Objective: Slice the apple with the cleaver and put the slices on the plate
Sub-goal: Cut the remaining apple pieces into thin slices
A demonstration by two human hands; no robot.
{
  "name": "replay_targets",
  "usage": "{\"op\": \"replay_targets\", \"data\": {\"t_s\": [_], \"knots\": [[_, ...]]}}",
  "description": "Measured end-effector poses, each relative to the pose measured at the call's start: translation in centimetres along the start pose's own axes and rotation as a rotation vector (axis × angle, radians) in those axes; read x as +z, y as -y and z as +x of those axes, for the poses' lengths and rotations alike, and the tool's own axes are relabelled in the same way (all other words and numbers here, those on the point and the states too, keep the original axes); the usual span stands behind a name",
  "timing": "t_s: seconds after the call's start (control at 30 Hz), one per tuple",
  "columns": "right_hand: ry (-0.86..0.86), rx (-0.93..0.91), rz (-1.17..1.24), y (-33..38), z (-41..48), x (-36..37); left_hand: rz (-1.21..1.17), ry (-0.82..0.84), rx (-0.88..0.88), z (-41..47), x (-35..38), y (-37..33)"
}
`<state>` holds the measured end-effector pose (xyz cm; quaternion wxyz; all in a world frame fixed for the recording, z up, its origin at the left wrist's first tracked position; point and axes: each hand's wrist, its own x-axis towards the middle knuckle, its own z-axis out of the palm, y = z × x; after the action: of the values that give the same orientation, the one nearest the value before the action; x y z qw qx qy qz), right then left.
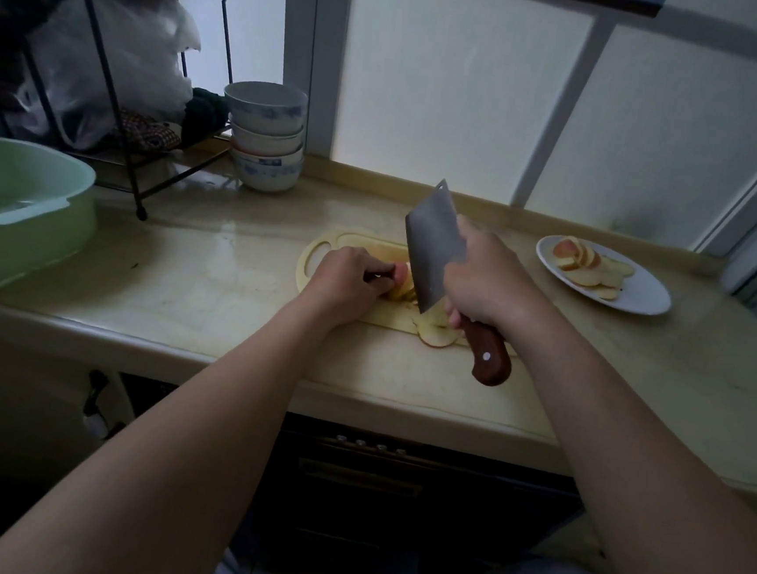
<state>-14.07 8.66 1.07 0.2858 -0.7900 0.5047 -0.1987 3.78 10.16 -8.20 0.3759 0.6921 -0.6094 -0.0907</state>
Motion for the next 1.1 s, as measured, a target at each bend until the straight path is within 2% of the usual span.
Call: {"op": "replay_targets", "data": {"t_s": [1.1], "knots": [[0.011,0.027,0.014,-0.5,-0.3,0.7,0.002,-0.013,0.004,0.1,0.1,0.1]]}}
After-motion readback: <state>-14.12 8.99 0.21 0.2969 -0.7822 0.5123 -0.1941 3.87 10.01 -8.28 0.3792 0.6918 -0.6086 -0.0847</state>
